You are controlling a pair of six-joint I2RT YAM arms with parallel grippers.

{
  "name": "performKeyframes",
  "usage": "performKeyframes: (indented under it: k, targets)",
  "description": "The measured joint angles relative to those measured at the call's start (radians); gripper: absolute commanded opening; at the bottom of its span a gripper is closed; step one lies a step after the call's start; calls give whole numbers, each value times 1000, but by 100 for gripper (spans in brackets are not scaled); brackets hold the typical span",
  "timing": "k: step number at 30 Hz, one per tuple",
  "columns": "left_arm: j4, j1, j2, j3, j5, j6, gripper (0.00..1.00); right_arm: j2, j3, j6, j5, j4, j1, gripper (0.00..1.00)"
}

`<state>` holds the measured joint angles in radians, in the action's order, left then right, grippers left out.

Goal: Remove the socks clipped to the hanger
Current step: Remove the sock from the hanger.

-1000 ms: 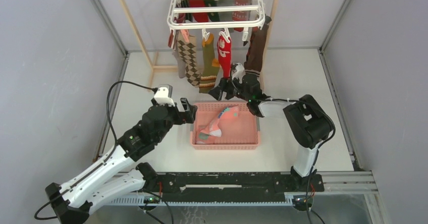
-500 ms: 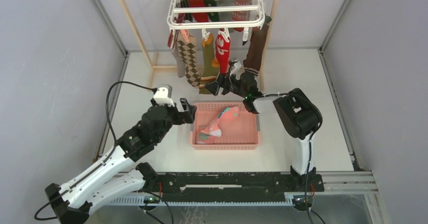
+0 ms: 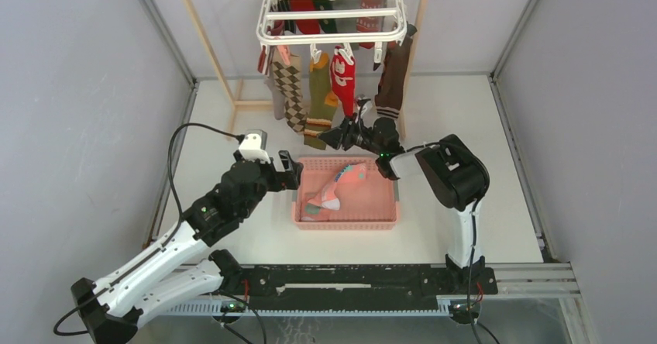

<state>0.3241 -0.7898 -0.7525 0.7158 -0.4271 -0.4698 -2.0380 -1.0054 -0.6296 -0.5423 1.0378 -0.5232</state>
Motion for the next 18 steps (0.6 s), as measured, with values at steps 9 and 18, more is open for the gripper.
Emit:
performKeyframes:
  k: [9,18]
  targets:
    - [0,0,0,0,2,0,100,60,93,-40,-26,31,-2,18]
    - [0,0,7,0,3,-1,100,207,181,-59,-35,27,-22,14]
